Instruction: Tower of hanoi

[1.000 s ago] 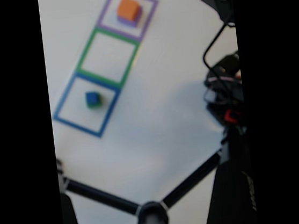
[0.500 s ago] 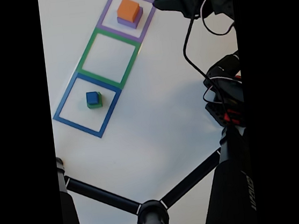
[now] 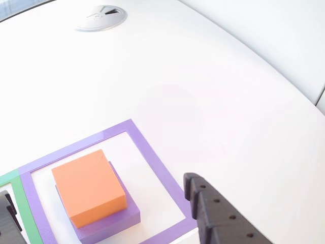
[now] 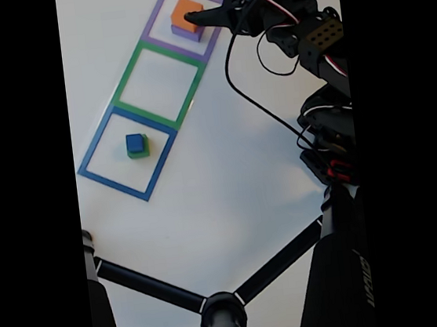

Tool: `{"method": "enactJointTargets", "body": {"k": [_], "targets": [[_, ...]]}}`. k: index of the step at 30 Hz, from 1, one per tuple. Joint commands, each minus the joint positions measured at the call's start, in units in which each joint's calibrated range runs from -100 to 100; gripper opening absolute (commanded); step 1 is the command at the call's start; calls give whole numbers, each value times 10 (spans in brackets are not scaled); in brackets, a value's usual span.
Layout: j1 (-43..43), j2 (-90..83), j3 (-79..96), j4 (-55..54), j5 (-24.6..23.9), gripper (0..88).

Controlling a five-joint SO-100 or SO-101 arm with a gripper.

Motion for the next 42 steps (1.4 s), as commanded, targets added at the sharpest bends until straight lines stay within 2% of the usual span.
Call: {"method": "enactJointTargets", "body": {"k": [1,10,15,27,36,39,41,42], "targets": [[-6,94,12,-171,4,424],[-20,296,13,-401,4,434],[-34,393,0,-493,4,438],[-60,550,-58,-591,4,430],[-80,593,-88,-609,4,418],[-84,601,-98,-609,4,372],[-86,606,-103,-608,4,246],[-87,609,-103,-608,4,222]]}}
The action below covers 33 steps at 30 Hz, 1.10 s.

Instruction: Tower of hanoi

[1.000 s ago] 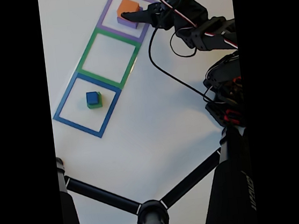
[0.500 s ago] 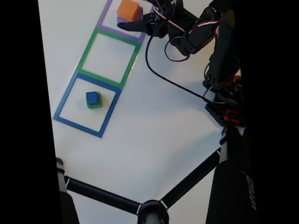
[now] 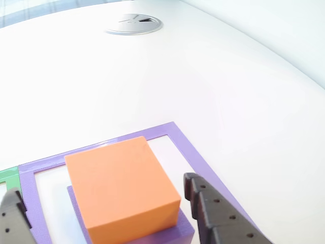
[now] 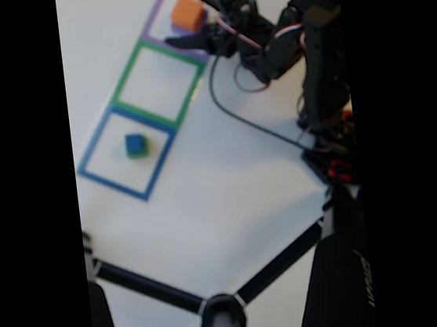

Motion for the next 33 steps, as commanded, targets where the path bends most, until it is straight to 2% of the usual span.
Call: {"method": "enactJointTargets", "body": {"k": [1,10,18,23,28,33], "targets": [[-14,0,-14,-14,0,216],[-36,2,-16,-12,0,181],[-44,-1,-17,-8,0,111],[-47,-30,-14,24,0,97],[-57,-137,6,126,0,89],[-61,-329,-1,366,0,89]]}}
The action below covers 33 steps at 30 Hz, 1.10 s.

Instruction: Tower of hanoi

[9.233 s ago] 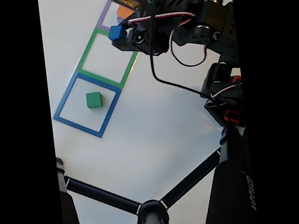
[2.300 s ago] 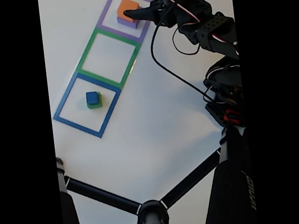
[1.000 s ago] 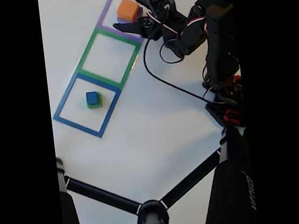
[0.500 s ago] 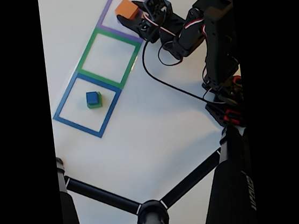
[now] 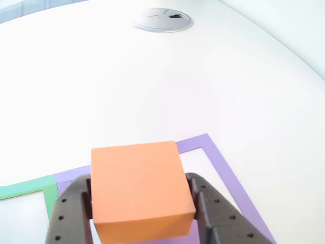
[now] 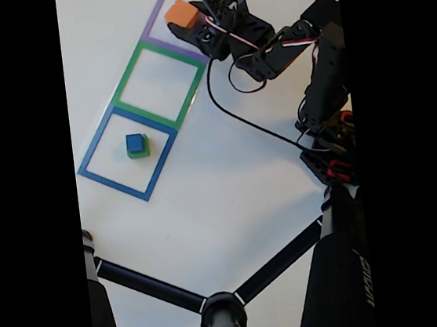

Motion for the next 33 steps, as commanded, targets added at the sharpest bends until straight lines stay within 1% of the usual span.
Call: {"method": "enactJointTargets", "body": {"k": [1,2,6,9,13,15,17,20,24,33], "targets": [[-8,-205,-18,238,0,89],[-9,-245,-27,298,0,89],[-11,-399,-107,599,0,85],[-24,-479,-207,819,0,85],[-54,-535,-354,1039,0,86],[-71,-542,-436,1138,0,86],[-89,-543,-509,1215,0,85],[-122,-543,-598,1299,0,85],[-162,-539,-671,1360,0,84],[-237,-533,-745,1413,0,82]]}}
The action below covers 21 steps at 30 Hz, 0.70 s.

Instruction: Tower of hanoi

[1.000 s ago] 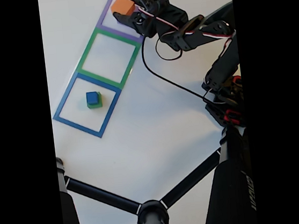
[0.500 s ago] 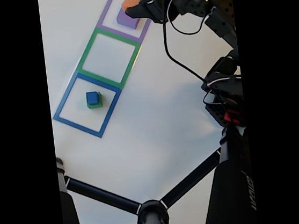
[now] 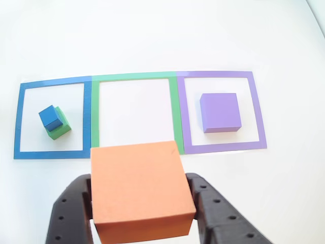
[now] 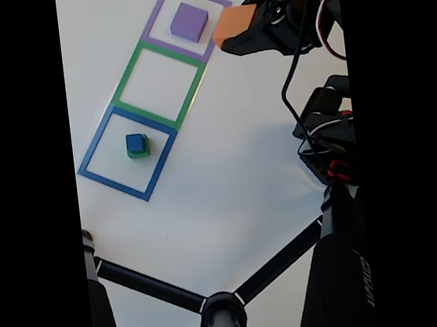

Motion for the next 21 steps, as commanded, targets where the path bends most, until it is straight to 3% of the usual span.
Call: {"method": "enactJointTargets", "body": {"k": [1,12,15,21], "targets": [[-30,-5,-47,12,0,82],[-70,8,33,-44,0,82],[-57,0,161,-143,0,81],[-22,-2,473,-476,0,81]]}}
